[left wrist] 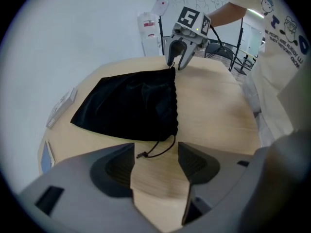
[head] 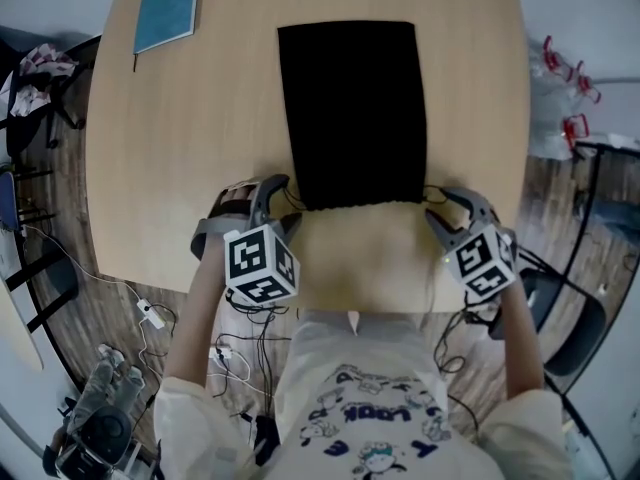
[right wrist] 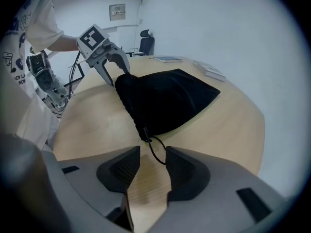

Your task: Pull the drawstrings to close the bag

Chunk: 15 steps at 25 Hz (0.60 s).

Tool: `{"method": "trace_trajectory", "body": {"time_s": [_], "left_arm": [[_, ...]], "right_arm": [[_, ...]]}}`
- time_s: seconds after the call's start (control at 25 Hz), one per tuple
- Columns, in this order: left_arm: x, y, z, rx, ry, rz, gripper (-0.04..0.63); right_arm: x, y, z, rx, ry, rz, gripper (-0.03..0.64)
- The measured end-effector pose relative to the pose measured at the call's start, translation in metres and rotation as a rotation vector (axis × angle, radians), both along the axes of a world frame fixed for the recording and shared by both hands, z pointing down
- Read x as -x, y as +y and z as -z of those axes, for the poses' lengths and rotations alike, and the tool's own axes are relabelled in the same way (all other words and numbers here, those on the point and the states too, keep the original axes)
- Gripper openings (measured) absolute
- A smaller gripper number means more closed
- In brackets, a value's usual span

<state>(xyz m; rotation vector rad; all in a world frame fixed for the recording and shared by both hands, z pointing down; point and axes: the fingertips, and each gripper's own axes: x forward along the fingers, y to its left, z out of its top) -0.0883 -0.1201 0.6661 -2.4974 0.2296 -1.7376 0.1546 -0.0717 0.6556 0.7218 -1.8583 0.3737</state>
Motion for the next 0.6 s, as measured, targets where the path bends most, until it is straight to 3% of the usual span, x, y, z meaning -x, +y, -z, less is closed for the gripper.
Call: {"method": "trace_trajectory", "body": {"time_s": [0.12, 0.2, 0.36, 0.4, 0.6], "left_arm": [[0.001, 0.002, -0.004, 0.013, -0.032, -0.027, 0.276], [-0.001, 0.008, -0.006, 0.052, -0.040, -0.042, 0.240], [-0.005, 0.015, -0.007, 0.087, -0.034, -0.032, 0.116], [-0.007, 0.014, -0.008, 0.075, -0.025, -0.018, 0.005], [-0.006, 0.018, -0.010, 0.095, -0.015, 0.070, 0.005]], "right_arm": [[-0.001, 0.001, -0.006, 0.032, 0.021, 0.010, 0.158], [-0.003, 0.003, -0.014, 0.036, 0.008, 0.001, 0.119], [-0.004, 0.007, -0.016, 0.063, -0.034, -0.020, 0.062], [-0.004, 0.008, -0.016, 0.072, -0.046, -0.028, 0.047], [-0.004, 0.008, -0.014, 0.079, -0.066, -0.083, 0.009]]}}
